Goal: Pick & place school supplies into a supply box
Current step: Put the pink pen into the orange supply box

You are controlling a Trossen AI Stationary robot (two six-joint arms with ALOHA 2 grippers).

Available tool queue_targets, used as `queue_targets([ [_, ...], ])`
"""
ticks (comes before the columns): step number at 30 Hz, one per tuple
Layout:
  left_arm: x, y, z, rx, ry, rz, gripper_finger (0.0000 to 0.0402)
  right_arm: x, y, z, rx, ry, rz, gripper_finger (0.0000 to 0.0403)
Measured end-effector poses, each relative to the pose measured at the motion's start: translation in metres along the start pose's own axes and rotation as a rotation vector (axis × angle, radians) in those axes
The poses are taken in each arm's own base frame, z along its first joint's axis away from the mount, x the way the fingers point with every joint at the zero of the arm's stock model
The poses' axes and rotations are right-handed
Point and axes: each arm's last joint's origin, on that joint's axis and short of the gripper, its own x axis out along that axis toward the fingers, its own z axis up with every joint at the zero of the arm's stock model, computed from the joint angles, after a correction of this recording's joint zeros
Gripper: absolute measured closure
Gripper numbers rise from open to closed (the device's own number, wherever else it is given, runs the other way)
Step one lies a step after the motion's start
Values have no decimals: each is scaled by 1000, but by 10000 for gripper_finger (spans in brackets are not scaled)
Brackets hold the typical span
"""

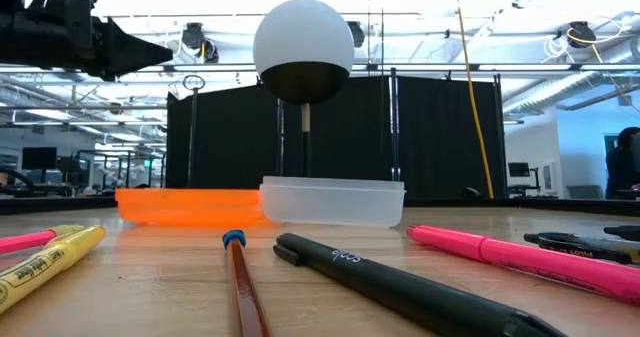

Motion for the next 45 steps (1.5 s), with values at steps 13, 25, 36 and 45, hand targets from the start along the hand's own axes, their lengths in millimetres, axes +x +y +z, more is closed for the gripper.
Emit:
queue_targets([
  [13, 0, 0, 0, 24, -2, 1, 366, 62, -32, 11, 167, 302, -134, 318],
  [25, 0, 0, 0, 26, 4, 1, 366, 61, -41, 14, 221, 336, -215, 243],
  [36, 0, 0, 0, 54, 6, 8, 366, 72, -53, 4, 222, 336, -226, 258],
  [45, 0, 0, -3, 75, 26, 4, 366, 98, -82, -19, 280, 310, -183, 255],
])
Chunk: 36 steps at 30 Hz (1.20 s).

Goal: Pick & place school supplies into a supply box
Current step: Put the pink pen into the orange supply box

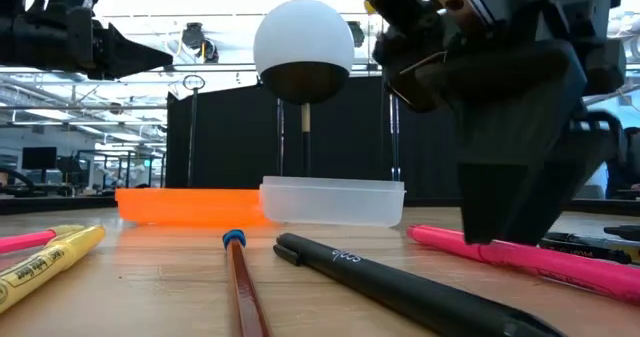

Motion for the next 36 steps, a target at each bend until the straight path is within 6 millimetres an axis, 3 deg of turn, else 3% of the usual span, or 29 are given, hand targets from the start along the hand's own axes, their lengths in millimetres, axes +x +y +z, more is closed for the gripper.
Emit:
queue_targets([
  [6, 0, 0, 0, -23, 2, -1, 366, 17, -27, -5, 8, 16, -66, 255],
  [12, 0, 0, 0, -5, 2, -1, 366, 23, -39, -4, 11, 17, -118, 270],
  [27, 0, 0, -1, 3, 11, -4, 366, 13, -27, 19, 155, 95, -93, 320],
  [36, 0, 0, -2, 13, 14, -5, 366, 5, -58, 17, 27, 131, -415, 321],
])
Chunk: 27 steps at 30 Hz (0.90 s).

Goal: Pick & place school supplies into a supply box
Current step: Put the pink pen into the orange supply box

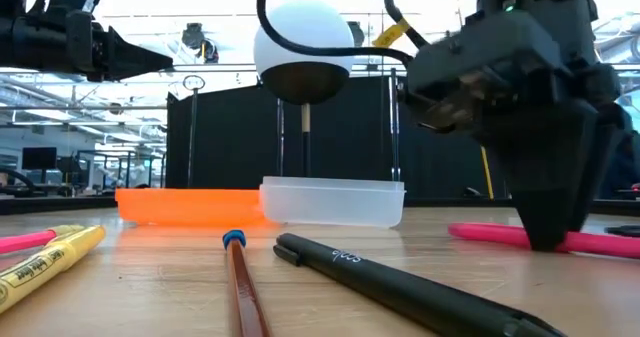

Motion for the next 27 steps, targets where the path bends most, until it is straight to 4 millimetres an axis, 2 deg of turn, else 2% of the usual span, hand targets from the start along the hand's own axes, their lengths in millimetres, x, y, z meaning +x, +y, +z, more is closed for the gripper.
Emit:
queue_targets([
  [5, 0, 0, 0, 0, 0, 0, 366, 0, -3, 6, -74, -85, -42, 321],
  [13, 0, 0, 0, 17, -1, 0, 366, 3, 4, 14, -127, -181, 50, 321],
  [16, 0, 0, 0, 16, -1, 0, 366, 11, 1, 13, -83, -187, 80, 326],
  [21, 0, 0, 0, 13, -2, 0, 366, 20, -5, 12, -1, -181, 101, 373],
  [27, 0, 0, 0, 22, -2, 0, 366, 14, -4, 13, 8, -158, 158, 373],
])
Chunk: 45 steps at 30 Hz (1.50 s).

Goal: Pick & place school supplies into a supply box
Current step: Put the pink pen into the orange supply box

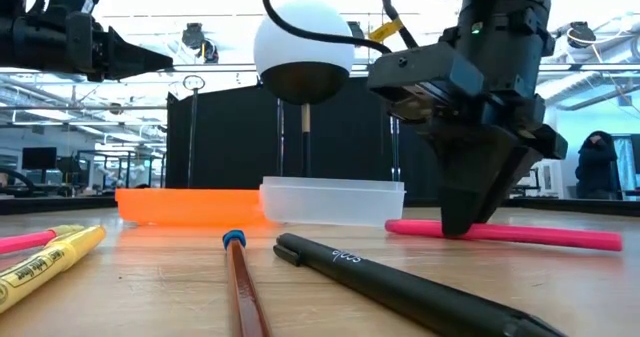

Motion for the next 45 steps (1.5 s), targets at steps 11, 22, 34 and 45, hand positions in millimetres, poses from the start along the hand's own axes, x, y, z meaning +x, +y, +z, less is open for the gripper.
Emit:
queue_targets([
  [11, 0, 0, 0, 2, 1, 0, 366, -54, 10, 5, 17, -21, 268, 375],
  [22, 0, 0, 0, 2, 2, 0, 366, -97, 10, 16, 44, -125, 437, 375],
  [34, 0, 0, -1, 40, 9, -2, 366, -104, -4, 82, 217, -450, 480, 377],
  [45, 0, 2, -4, 124, 65, 94, 366, -56, -45, 128, 422, -468, 513, 377],
])
